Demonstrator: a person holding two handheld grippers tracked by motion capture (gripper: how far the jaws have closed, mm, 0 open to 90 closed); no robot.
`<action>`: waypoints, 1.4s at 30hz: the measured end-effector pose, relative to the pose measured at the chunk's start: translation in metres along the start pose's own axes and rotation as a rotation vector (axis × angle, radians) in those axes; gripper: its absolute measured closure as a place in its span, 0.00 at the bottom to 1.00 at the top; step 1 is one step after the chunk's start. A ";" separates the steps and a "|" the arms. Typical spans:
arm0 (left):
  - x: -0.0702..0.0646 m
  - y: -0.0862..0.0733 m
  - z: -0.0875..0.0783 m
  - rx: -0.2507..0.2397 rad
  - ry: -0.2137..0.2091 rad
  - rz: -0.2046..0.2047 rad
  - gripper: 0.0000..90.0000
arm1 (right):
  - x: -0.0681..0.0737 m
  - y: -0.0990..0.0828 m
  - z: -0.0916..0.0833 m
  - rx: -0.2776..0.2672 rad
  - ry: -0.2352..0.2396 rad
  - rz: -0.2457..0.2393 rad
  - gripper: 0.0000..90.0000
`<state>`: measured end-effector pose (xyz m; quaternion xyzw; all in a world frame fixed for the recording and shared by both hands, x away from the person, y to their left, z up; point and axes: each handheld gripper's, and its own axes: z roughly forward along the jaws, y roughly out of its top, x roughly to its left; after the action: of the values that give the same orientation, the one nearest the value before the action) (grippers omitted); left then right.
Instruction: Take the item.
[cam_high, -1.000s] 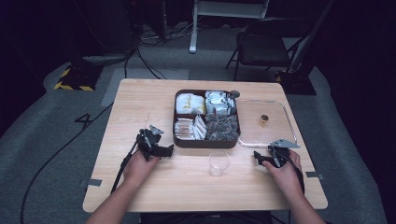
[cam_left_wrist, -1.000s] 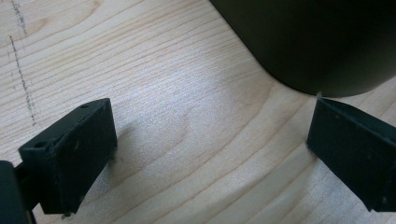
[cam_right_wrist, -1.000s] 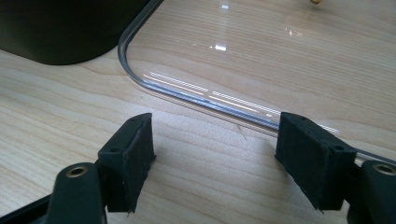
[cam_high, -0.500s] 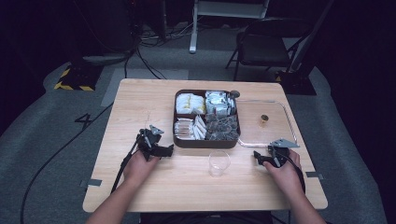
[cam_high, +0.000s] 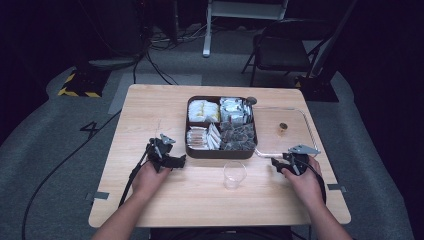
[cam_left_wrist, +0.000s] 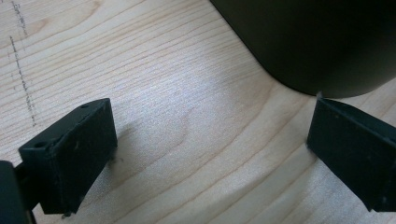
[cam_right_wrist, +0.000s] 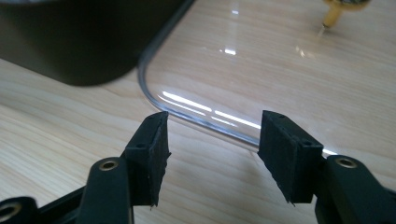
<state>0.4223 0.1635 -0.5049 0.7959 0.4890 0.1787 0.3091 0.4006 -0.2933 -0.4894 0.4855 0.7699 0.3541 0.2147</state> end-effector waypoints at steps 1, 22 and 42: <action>0.000 0.000 0.000 -0.001 0.000 -0.002 0.02 | 0.001 0.002 -0.001 0.000 0.009 -0.001 0.49; 0.000 -0.003 -0.003 -0.004 0.004 -0.006 0.02 | 0.029 0.076 -0.025 -0.102 0.135 -0.039 0.59; 0.000 -0.003 -0.002 -0.003 0.002 -0.007 0.02 | 0.064 0.154 0.009 -0.146 0.157 -0.046 0.66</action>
<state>0.4189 0.1652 -0.5050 0.7934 0.4920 0.1790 0.3104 0.4703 -0.1897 -0.3782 0.4215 0.7676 0.4410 0.1966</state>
